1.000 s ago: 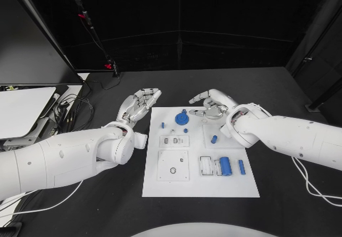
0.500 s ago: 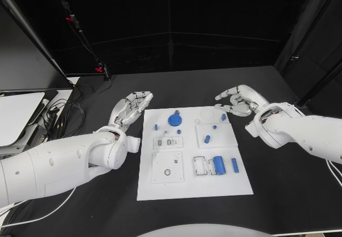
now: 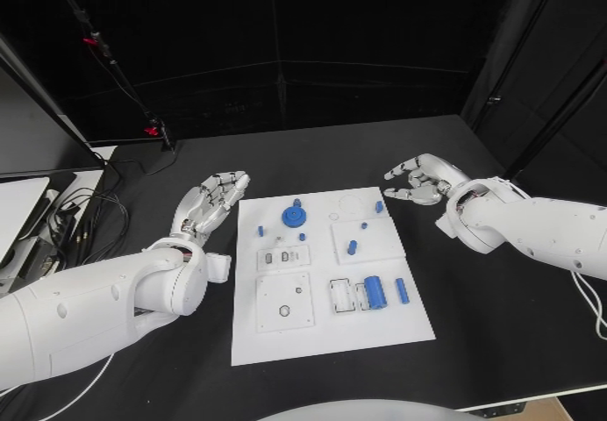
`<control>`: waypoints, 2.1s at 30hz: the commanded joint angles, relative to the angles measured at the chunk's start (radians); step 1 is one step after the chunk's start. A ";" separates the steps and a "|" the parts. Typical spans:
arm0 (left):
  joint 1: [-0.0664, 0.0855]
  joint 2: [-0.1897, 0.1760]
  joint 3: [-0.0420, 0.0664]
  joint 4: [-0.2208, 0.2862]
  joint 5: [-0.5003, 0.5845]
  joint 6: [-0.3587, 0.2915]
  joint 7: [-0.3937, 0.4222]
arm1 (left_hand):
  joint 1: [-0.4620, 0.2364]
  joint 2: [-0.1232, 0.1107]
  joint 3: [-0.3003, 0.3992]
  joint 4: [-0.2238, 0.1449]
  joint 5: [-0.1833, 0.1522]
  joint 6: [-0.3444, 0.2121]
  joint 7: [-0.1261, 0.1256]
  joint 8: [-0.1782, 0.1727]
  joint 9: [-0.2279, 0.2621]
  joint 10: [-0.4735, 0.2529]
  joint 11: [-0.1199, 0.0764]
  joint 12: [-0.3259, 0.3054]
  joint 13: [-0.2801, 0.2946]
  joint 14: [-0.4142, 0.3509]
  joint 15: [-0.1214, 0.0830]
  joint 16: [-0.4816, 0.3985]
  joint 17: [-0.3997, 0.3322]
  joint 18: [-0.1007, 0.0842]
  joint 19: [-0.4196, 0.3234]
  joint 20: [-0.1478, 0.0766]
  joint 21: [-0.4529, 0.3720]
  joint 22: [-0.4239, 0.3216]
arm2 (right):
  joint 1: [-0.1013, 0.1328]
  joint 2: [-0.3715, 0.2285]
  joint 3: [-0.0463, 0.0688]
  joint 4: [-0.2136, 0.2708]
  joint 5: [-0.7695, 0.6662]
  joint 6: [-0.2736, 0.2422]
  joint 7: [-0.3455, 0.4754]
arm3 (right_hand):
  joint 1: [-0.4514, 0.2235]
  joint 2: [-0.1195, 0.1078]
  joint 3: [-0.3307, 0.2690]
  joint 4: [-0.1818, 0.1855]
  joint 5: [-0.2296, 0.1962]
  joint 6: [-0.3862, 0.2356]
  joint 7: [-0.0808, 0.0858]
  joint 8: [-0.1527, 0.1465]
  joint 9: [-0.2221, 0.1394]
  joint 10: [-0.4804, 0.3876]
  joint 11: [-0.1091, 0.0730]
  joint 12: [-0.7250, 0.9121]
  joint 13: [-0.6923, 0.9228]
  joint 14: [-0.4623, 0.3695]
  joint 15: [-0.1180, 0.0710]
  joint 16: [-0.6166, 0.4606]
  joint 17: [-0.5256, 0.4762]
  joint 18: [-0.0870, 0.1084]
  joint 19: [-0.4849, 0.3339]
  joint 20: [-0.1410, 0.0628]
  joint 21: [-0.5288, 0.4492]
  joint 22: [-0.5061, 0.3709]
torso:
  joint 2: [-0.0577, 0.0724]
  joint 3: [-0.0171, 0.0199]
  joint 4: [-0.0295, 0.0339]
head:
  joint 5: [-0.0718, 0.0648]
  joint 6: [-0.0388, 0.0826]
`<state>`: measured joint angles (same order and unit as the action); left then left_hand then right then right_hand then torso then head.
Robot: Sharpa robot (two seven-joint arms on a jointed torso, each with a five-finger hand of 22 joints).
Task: Assemble the parts on the task board
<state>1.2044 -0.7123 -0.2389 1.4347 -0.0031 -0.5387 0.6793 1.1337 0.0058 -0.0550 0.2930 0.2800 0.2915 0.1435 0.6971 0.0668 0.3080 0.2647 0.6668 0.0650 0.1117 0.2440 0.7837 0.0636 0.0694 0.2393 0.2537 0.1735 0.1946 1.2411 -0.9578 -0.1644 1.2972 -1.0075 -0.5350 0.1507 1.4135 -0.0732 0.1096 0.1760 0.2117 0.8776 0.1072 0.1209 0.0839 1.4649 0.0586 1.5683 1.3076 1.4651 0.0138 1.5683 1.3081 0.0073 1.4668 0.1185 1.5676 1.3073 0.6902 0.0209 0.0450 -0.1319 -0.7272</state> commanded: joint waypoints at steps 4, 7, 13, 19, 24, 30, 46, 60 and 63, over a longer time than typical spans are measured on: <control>-0.001 0.000 0.001 0.002 -0.006 0.011 0.248 | -0.004 0.010 0.004 0.000 0.004 0.010 0.153 -0.003 -0.001 0.006 -0.001 0.005 -0.001 0.001 0.007 0.005 0.001 0.010 0.000 0.006 0.005 0.001 | -0.006 0.028 0.001 -0.040 -0.044 0.075 -0.043 | 0.007 -0.006 -0.006 0.000 -0.024 -0.010 -0.005 -0.008 -0.003 0.106 -0.014 0.003 0.263 0.106 -0.014 0.002 0.263 -0.007 0.104 -0.003 0.003 0.263 | 0.000 -0.0008 0.0034 | 0.008 -0.001; -0.001 0.000 0.001 0.002 -0.006 0.010 0.248 | -0.004 0.010 0.004 0.000 0.004 0.010 0.153 -0.003 -0.001 0.006 -0.001 0.005 -0.001 0.001 0.007 0.005 0.001 0.010 0.000 0.006 0.005 0.001 | -0.010 0.037 0.001 -0.048 -0.048 0.090 -0.050 | 0.006 -0.007 -0.008 0.002 -0.028 -0.010 -0.005 -0.009 -0.004 0.106 -0.015 0.003 0.263 0.106 -0.015 0.002 0.263 -0.007 0.104 -0.004 0.003 0.263 | 0.000 -0.0011 0.0036 | 0.011 -0.003; -0.002 -0.002 0.001 0.002 -0.006 0.010 0.248 | -0.004 0.010 0.004 0.000 0.004 0.010 0.153 -0.003 -0.001 0.006 -0.001 0.005 -0.001 0.001 0.007 0.005 0.001 0.010 0.000 0.006 0.005 0.001 | -0.014 0.047 0.001 -0.056 -0.054 0.108 -0.059 | 0.005 -0.009 -0.010 0.004 -0.032 -0.011 -0.005 -0.010 -0.004 0.106 -0.015 0.003 0.263 0.106 -0.016 0.002 0.263 -0.007 0.104 -0.005 0.003 0.263 | 0.000 -0.0020 0.0021 | 0.023 -0.005; -0.002 -0.001 0.001 0.002 -0.006 0.011 0.247 | -0.004 0.010 0.004 0.000 0.004 0.010 0.153 -0.003 -0.001 0.006 -0.001 0.005 -0.001 0.001 0.007 0.005 0.001 0.010 0.000 0.006 0.005 0.001 | -0.016 0.050 0.001 -0.061 -0.057 0.128 -0.066 | 0.002 -0.009 -0.011 0.007 -0.033 -0.011 -0.005 -0.010 -0.004 0.106 -0.016 0.003 0.263 0.106 -0.017 0.002 0.263 -0.007 0.104 -0.006 0.003 0.263 | 0.000 -0.0009 0.0037 | 0.024 -0.008; -0.002 -0.003 0.001 0.002 -0.006 0.010 0.247 | -0.004 0.010 0.004 0.000 0.004 0.010 0.153 -0.003 -0.001 0.006 -0.001 0.005 -0.001 0.001 0.007 0.005 0.001 0.010 0.000 0.006 0.005 0.001 | -0.016 0.054 0.001 -0.062 -0.059 0.144 -0.075 | 0.001 -0.009 -0.011 0.009 -0.033 -0.008 -0.005 -0.009 -0.004 0.106 -0.016 0.003 0.263 0.106 -0.017 0.002 0.263 -0.007 0.104 -0.006 0.003 0.263 | -0.001 -0.0010 0.0021 | 0.025 -0.009; -0.002 -0.004 0.001 0.003 -0.006 0.009 0.247 | -0.004 0.010 0.004 0.000 0.004 0.010 0.153 -0.003 -0.001 0.006 -0.001 0.005 -0.001 0.001 0.007 0.005 0.001 0.010 0.000 0.006 0.005 0.001 | -0.016 0.059 0.001 -0.066 -0.064 0.158 -0.091 | 0.001 -0.008 -0.011 0.010 -0.033 -0.007 -0.005 -0.008 -0.004 0.106 -0.016 0.003 0.263 0.106 -0.017 0.002 0.263 -0.007 0.104 -0.007 0.003 0.263 | 0.000 -0.0007 0.0032 | 0.024 -0.012; -0.002 -0.004 0.001 0.004 -0.006 0.009 0.249 | -0.004 0.010 0.004 0.000 0.004 0.010 0.153 -0.003 -0.001 0.006 -0.001 0.005 -0.001 0.001 0.007 0.005 0.001 0.010 0.000 0.006 0.005 0.001 | -0.017 0.070 0.001 -0.071 -0.086 0.191 -0.134 | 0.026 -0.004 -0.002 0.000 -0.022 0.002 -0.013 -0.007 -0.004 0.106 -0.023 0.003 0.263 0.106 -0.022 0.002 0.263 -0.007 0.104 -0.011 0.003 0.263 | 0.000 -0.0009 0.0035 | 0.025 -0.013; -0.002 -0.004 0.001 0.004 -0.006 0.010 0.248 | -0.004 0.010 0.004 0.000 0.004 0.010 0.153 -0.003 -0.001 0.006 -0.001 0.005 -0.001 0.001 0.007 0.005 0.001 0.010 0.000 0.006 0.005 0.001 | -0.024 0.089 0.001 -0.079 -0.117 0.173 -0.172 | 0.041 0.017 0.011 -0.005 -0.010 0.024 -0.019 -0.001 -0.003 0.106 -0.028 0.003 0.263 0.106 -0.027 0.002 0.263 -0.007 0.104 -0.016 0.003 0.263 | 0.000 -0.0012 0.0036 | 0.034 -0.018; -0.002 -0.004 0.001 0.004 -0.006 0.010 0.248 | -0.004 0.010 0.004 0.000 0.004 0.010 0.153 -0.003 -0.001 0.006 -0.001 0.005 -0.001 0.001 0.007 0.005 0.001 0.010 0.000 0.006 0.005 0.001 | -0.026 0.091 0.001 -0.078 -0.118 0.166 -0.179 | 0.043 0.021 0.013 -0.006 -0.008 0.042 -0.019 0.003 -0.001 0.106 -0.028 0.003 0.263 0.106 -0.028 0.002 0.263 -0.007 0.104 -0.017 0.003 0.263 | 0.000 -0.0009 0.0029 | 0.036 -0.018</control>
<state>1.2014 -0.7163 -0.2389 1.4371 -0.0031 -0.5375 0.6793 1.1337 0.0057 -0.0550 0.2930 0.2800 0.2916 0.1435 0.6971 0.0668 0.3072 0.2640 0.6667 0.0650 0.1117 0.2440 0.7837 0.0636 0.0694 0.2393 0.2537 0.1735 0.1944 1.2145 -0.8677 -0.1640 1.2178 -1.1112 -0.3577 -0.0093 1.4504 -0.0548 0.1166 0.1692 0.1973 0.9129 0.0886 0.1210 0.0813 1.4649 0.0373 1.5682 1.3076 1.4650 -0.0075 1.5683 1.3075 0.0073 1.4665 0.1107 1.5676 1.3073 0.6898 0.0196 0.0485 -0.0969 -0.7454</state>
